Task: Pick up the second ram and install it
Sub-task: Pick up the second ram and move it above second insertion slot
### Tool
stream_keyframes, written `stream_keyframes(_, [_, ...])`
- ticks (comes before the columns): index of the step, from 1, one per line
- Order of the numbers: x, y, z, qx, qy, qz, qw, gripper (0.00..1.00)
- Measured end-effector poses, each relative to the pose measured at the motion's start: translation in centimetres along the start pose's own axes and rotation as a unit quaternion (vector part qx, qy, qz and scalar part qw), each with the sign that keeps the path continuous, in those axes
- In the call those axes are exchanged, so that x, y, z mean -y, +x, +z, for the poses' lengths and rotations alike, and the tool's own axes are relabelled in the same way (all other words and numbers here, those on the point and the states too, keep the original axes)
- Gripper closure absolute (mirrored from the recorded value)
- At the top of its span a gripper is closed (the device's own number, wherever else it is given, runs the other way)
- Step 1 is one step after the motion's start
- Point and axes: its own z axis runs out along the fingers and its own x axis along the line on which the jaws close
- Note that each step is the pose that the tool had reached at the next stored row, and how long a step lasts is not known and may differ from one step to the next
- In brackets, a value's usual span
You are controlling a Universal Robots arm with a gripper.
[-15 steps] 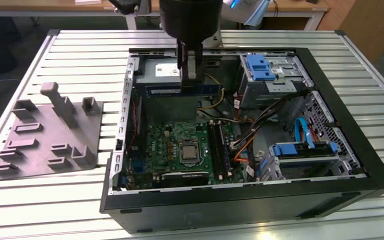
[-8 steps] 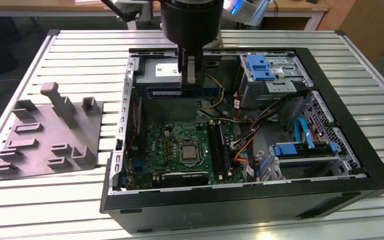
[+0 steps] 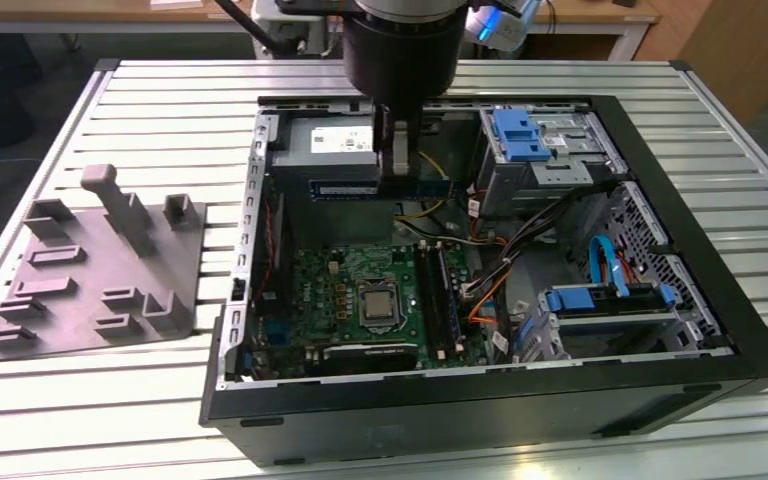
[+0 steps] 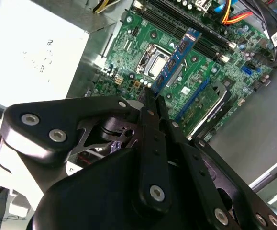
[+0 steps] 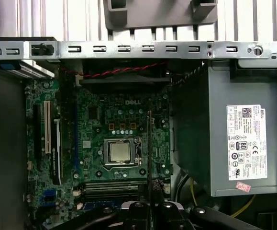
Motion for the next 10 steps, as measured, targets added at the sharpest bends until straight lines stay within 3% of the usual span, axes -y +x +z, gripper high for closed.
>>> stream_keyframes(10, [0.41, 0.12, 1.34, -0.0001, -0.0003, 0.000, 1.0000, 0.86])
